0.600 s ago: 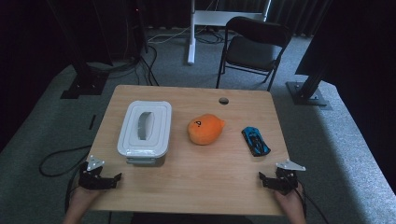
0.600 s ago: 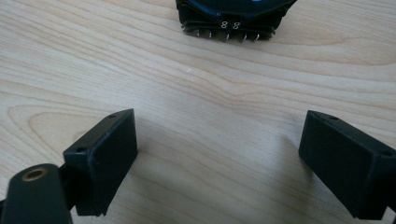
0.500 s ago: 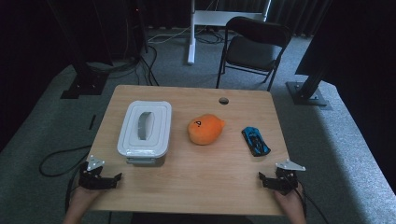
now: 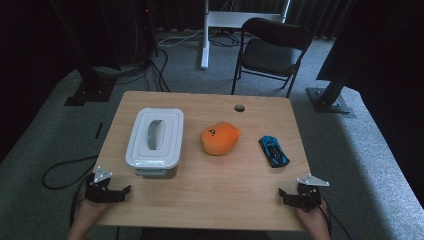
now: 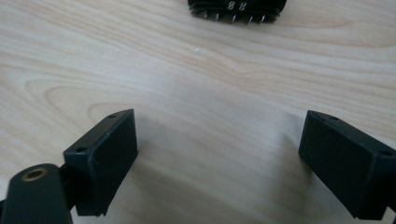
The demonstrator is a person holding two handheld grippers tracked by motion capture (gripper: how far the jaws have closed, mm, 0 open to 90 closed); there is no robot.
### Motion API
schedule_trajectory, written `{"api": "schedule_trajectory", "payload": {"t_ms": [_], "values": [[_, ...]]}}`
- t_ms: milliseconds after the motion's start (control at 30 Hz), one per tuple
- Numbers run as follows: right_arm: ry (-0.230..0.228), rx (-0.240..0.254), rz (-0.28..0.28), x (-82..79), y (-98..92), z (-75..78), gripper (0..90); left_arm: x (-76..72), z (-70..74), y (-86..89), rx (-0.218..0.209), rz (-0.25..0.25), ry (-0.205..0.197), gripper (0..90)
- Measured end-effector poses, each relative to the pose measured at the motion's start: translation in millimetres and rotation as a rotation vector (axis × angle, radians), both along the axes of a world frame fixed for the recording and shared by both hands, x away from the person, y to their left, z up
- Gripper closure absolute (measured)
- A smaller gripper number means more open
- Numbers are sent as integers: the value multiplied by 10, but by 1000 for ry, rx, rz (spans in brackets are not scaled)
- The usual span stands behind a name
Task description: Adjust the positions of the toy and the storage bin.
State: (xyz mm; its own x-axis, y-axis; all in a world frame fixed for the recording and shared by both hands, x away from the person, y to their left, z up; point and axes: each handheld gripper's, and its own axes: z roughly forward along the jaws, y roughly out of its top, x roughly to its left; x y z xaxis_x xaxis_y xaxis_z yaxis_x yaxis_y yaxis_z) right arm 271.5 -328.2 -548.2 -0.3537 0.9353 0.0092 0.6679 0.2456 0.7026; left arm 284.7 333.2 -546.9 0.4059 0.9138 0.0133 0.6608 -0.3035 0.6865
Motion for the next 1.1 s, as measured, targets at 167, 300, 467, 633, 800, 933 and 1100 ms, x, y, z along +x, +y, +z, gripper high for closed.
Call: {"api": "schedule_trajectory", "payload": {"t_ms": [167, 300, 467, 633, 800, 933, 1100], "values": [[12, -4, -9, -31, 27, 29, 126, 0, 0, 1, 0, -8, 0, 1], [29, 7, -7, -12, 55, 46, 120, 4, 0, 3, 0, -13, 1, 1], [-8, 30, -16, 42, 75, 163, 116, 4, 0, 3, -1, -14, 0, 1], [-36, 35, -18, 150, 96, 294, 116, 4, 0, 3, -1, -14, 0, 2], [-54, 46, -21, 293, 119, 360, 115, 4, 0, 3, -1, -14, 0, 1], [-55, 54, -23, 405, 138, 379, 116, 4, 0, 3, -1, -14, 0, 2], [-68, 48, -28, 521, 167, 404, 115, 3, 0, 3, -1, -13, 0, 2]]}}
